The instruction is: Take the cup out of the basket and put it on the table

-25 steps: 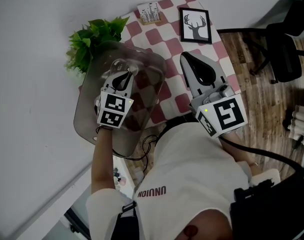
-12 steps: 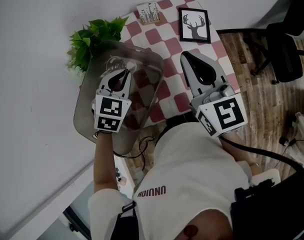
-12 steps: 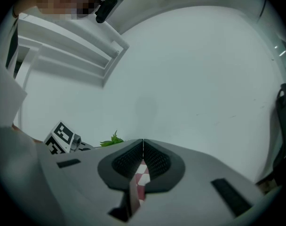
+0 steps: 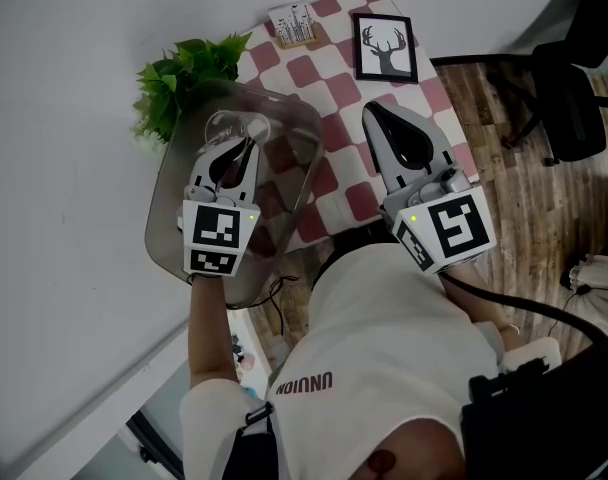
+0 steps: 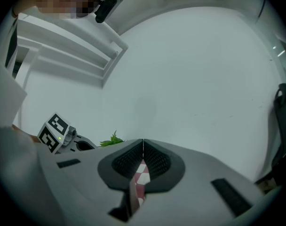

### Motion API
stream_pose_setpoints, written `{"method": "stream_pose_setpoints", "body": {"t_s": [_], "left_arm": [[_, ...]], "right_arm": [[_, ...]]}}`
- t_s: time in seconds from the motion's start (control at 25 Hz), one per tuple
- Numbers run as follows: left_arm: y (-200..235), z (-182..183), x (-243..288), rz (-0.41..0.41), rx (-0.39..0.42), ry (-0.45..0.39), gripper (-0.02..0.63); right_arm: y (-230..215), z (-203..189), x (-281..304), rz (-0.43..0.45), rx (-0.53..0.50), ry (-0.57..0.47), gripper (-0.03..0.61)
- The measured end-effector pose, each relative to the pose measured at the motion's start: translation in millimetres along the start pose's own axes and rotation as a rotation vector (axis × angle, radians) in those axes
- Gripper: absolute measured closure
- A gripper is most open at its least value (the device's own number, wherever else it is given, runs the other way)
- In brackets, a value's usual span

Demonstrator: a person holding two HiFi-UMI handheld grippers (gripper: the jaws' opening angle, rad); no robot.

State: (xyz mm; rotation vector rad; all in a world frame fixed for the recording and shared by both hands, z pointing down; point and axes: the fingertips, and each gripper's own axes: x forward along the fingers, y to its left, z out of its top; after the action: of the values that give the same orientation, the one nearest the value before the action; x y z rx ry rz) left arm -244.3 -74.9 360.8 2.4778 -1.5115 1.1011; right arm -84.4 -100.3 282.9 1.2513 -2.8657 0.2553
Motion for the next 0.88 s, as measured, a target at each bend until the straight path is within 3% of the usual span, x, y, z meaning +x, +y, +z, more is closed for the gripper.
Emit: {"method": "stream_pose_setpoints", "body": {"t_s": [0.88], "left_arm": [[-1, 50, -23, 0.037, 0.014, -0.110, 0.584]], "right_arm": [[-5, 3, -1, -0.007, 0.005, -0.013, 0.560]]}}
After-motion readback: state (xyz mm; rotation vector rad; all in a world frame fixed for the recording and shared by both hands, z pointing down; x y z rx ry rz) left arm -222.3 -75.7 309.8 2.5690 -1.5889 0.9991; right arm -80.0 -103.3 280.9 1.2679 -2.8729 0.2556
